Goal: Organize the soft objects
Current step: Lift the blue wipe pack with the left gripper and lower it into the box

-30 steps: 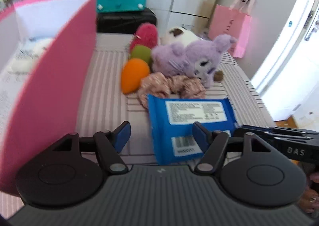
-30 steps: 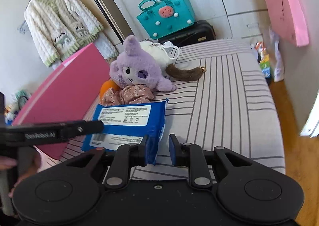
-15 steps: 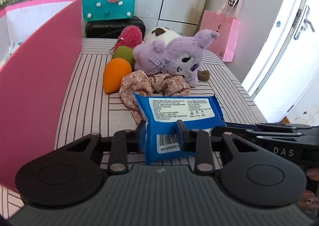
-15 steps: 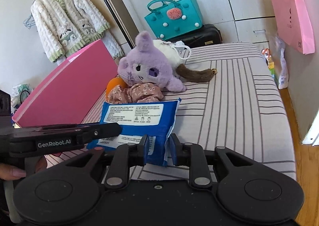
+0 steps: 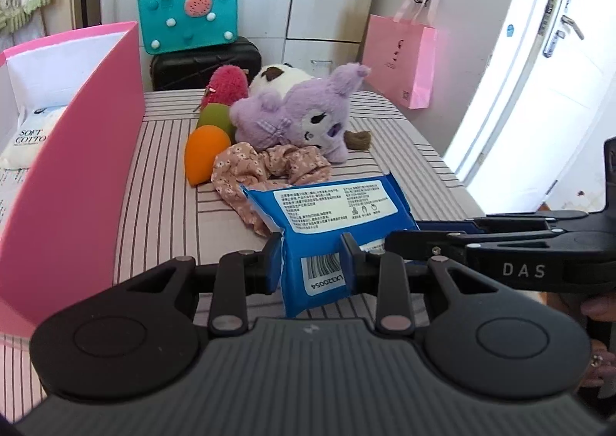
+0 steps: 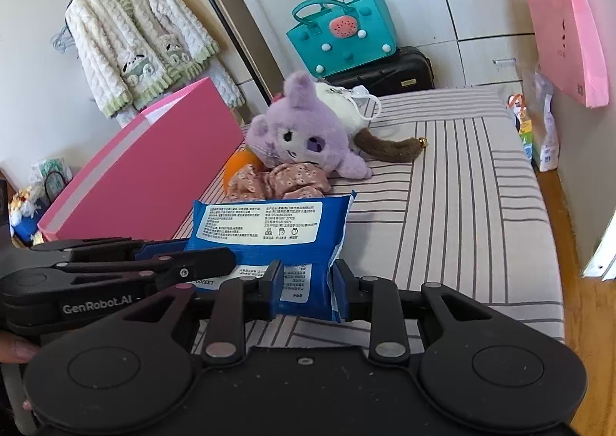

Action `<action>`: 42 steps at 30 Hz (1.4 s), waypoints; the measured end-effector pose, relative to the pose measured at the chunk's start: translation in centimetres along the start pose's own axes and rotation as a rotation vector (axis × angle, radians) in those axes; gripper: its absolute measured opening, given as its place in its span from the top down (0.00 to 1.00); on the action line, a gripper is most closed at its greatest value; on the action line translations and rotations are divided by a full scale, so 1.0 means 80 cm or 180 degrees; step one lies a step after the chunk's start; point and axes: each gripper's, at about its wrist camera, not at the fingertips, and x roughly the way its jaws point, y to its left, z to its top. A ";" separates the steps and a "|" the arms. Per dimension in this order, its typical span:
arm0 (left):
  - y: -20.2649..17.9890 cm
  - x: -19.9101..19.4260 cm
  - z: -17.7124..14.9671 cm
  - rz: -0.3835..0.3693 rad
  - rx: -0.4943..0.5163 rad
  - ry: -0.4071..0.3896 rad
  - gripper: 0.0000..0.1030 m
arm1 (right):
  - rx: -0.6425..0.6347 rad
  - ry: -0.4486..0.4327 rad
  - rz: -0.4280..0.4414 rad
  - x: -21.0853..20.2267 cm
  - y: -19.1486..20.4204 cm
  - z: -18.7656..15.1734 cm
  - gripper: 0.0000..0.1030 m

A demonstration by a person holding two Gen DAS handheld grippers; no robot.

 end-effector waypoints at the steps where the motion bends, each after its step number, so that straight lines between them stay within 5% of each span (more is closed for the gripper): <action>1: 0.000 -0.006 0.000 -0.0031 0.0005 0.0006 0.71 | -0.0029 0.0016 -0.0009 -0.004 0.004 0.000 0.63; 10: 0.004 -0.064 -0.003 -0.0224 0.0162 -0.0058 0.71 | -0.0159 0.0074 0.0058 -0.043 0.039 0.000 0.55; 23: 0.045 -0.149 0.014 -0.0139 0.0295 -0.0384 0.71 | -0.0590 0.0025 0.0237 -0.070 0.123 0.027 0.52; 36: 0.127 -0.218 0.054 0.0453 0.0184 -0.0863 0.71 | -0.1143 -0.0277 0.0555 -0.048 0.240 0.089 0.51; 42: 0.180 -0.196 0.086 0.0606 0.0079 -0.0629 0.71 | -0.1237 -0.0139 0.0532 0.011 0.268 0.127 0.64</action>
